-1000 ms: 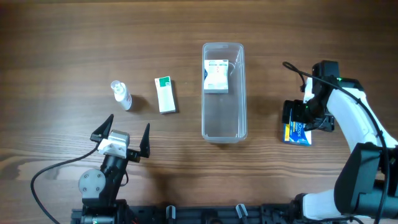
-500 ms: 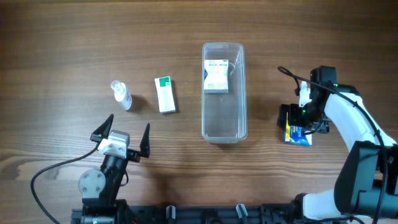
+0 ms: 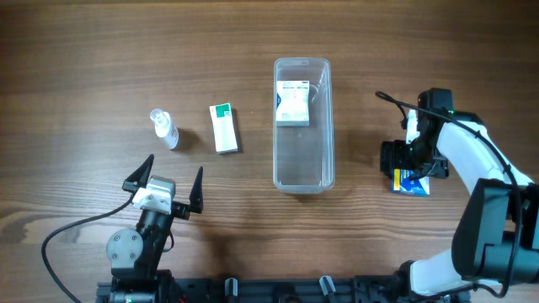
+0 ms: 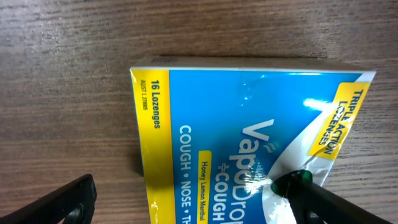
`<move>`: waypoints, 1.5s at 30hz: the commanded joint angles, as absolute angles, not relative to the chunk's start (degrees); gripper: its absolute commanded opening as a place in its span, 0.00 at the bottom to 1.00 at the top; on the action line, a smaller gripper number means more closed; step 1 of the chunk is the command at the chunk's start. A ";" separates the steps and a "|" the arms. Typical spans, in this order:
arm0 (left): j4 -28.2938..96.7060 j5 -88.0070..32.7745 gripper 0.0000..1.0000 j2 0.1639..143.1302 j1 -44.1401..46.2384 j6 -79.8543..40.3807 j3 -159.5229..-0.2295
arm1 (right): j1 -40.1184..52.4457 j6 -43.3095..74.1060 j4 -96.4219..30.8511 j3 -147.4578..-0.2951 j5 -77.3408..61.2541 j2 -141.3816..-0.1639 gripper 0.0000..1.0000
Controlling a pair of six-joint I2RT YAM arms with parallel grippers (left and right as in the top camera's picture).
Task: Pack container
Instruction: 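Lower and grasp the VapoDrops box with the right gripper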
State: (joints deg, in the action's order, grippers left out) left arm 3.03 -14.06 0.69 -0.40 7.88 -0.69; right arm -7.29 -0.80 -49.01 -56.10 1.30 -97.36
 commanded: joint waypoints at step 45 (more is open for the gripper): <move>3.05 -14.55 1.00 0.38 -0.75 7.97 -0.34 | -3.68 -6.00 -48.49 -58.59 0.82 -92.31 1.00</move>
